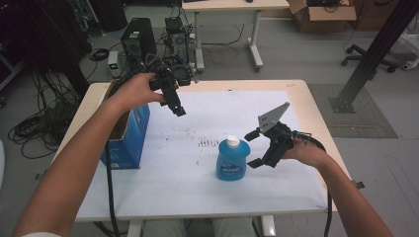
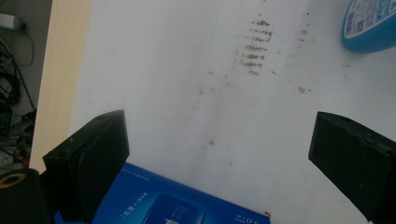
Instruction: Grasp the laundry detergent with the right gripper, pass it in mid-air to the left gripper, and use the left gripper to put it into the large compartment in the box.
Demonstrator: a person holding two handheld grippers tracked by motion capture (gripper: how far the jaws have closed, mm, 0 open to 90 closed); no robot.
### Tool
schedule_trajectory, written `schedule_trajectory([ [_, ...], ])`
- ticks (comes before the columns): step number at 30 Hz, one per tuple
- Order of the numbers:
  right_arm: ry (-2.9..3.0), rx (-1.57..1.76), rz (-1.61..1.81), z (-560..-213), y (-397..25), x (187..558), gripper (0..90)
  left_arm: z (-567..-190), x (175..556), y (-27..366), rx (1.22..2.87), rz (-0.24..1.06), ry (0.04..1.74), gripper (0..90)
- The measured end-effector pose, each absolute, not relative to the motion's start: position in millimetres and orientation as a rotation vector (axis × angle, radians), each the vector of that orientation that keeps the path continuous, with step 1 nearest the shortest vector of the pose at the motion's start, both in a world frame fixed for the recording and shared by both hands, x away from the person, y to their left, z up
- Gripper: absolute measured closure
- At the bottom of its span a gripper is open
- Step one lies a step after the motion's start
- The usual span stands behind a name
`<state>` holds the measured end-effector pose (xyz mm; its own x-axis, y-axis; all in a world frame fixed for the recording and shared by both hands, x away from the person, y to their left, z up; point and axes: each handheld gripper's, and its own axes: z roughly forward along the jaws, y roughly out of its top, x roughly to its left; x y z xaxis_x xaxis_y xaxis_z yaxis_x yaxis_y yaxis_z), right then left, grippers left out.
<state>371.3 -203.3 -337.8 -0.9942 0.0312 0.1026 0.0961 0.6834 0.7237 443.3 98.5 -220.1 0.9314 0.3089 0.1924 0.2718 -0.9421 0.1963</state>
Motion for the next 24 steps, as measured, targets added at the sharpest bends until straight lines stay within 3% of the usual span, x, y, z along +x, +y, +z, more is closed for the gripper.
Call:
schedule_trajectory([
  [24, -2.735, -0.152, -1.351, -359.8, -211.2, 368.5, 4.6, -222.2, 444.8, 96.1, 2.937, 0.324, 0.436, 5.6],
])
